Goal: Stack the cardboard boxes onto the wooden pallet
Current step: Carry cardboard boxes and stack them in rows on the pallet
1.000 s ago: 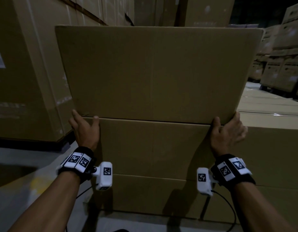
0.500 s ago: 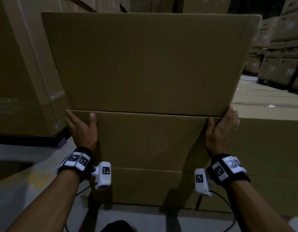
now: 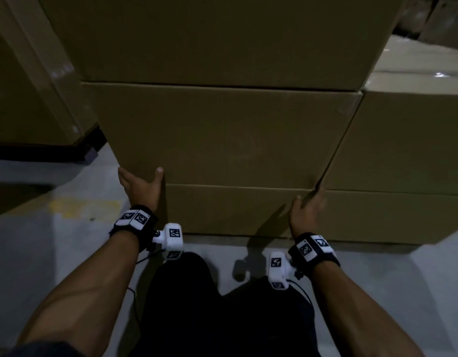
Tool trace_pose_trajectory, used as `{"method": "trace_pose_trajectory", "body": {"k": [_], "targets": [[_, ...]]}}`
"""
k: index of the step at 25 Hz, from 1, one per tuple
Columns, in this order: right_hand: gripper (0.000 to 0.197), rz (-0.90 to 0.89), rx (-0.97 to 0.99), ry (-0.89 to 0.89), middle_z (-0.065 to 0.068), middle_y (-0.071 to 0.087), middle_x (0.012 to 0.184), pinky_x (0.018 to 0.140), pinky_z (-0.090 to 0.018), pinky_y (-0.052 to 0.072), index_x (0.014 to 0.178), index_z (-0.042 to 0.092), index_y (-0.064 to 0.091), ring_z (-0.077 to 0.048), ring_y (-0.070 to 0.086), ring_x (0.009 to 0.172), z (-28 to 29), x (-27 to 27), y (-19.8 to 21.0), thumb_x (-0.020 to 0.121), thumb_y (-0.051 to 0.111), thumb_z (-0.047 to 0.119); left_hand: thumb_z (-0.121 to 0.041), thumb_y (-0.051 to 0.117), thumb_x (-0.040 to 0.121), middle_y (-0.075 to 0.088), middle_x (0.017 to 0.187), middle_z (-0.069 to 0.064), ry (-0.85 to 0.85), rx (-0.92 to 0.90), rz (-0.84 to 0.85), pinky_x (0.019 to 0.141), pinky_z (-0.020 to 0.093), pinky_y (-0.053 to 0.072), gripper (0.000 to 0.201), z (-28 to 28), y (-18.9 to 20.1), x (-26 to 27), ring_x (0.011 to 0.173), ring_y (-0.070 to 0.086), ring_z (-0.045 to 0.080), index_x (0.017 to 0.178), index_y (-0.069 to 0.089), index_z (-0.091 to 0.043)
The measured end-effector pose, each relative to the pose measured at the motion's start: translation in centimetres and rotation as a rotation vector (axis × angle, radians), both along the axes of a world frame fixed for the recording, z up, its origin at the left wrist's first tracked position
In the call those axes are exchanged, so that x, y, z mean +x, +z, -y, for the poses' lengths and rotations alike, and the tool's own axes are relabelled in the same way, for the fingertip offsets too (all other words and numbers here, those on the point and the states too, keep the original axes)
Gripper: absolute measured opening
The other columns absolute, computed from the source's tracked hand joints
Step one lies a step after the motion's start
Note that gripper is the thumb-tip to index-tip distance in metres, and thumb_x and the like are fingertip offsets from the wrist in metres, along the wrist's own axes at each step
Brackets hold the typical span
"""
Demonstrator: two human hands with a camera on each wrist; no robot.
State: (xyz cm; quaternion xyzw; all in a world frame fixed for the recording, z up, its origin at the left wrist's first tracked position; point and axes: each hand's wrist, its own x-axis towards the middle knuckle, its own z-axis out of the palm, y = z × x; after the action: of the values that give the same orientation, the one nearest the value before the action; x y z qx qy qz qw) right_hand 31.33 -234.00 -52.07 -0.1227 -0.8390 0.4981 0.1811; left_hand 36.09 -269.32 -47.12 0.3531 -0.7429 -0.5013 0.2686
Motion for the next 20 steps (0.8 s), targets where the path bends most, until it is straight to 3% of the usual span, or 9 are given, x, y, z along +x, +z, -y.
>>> {"method": "trace_pose_trajectory", "body": {"k": [3,6,8,11,14,20], "targets": [[0.065,0.180,-0.053,0.025,-0.017,0.022,0.160,0.121,-0.045,0.025,0.158,0.011,0.020,-0.034,0.025,0.146,-1.1,-0.7,-0.8,0.102,0.051,0.020,-0.039,0.076,0.085,0.003,0.165,0.010,-0.031,0.047,0.082,0.121,0.044,0.023,0.111,0.6,-1.6,0.2,0.149,0.017,0.034,0.158,-0.003,-0.010],[0.052,0.181,-0.030,-0.035,-0.021,0.039,0.147,0.111,-0.043,0.037,0.147,0.003,0.039,-0.037,0.042,0.133,-1.5,-1.4,-0.2,0.101,0.055,0.021,-0.026,0.080,0.083,0.007,0.164,0.012,-0.021,0.046,0.105,0.120,0.042,0.024,0.112,1.2,-1.8,0.0,0.148,0.020,0.034,0.158,-0.001,-0.010],[0.050,0.181,-0.008,-0.066,-0.021,0.041,0.144,0.110,-0.041,0.036,0.145,0.003,0.042,-0.037,0.043,0.132,-1.4,-1.6,0.0,0.101,0.056,0.022,-0.021,0.080,0.083,0.008,0.164,0.012,-0.009,0.036,0.117,0.120,0.042,0.025,0.111,1.4,-1.8,-0.2,0.148,0.021,0.035,0.158,-0.001,-0.010],[0.051,0.175,-0.035,-0.109,-0.020,0.043,0.145,0.109,-0.038,0.035,0.145,0.004,0.043,-0.035,0.043,0.133,-1.3,-1.8,0.1,0.101,0.057,0.026,-0.020,0.082,0.080,0.010,0.162,0.012,0.018,0.018,0.135,0.118,0.046,0.029,0.113,1.8,-2.1,-0.5,0.146,0.023,0.036,0.158,0.001,-0.012],[0.045,0.137,-0.089,-0.175,-0.019,0.051,0.134,0.103,-0.039,0.040,0.135,0.003,0.052,-0.035,0.052,0.123,-1.6,-2.2,0.0,0.099,0.060,0.029,-0.022,0.084,0.078,0.013,0.161,0.013,0.025,0.002,0.141,0.116,0.048,0.032,0.114,2.2,-2.5,-0.7,0.144,0.026,0.038,0.159,0.004,-0.015],[0.043,0.054,-0.169,-0.222,-0.013,0.056,0.123,0.099,-0.042,0.047,0.125,0.007,0.057,-0.029,0.058,0.109,-1.4,-2.8,-1.1,0.096,0.063,0.038,-0.025,0.084,0.078,0.014,0.162,0.015,0.031,-0.013,0.166,0.119,0.047,0.027,0.117,2.5,-3.1,-1.2,0.146,0.022,0.038,0.158,0.000,-0.014]]}}
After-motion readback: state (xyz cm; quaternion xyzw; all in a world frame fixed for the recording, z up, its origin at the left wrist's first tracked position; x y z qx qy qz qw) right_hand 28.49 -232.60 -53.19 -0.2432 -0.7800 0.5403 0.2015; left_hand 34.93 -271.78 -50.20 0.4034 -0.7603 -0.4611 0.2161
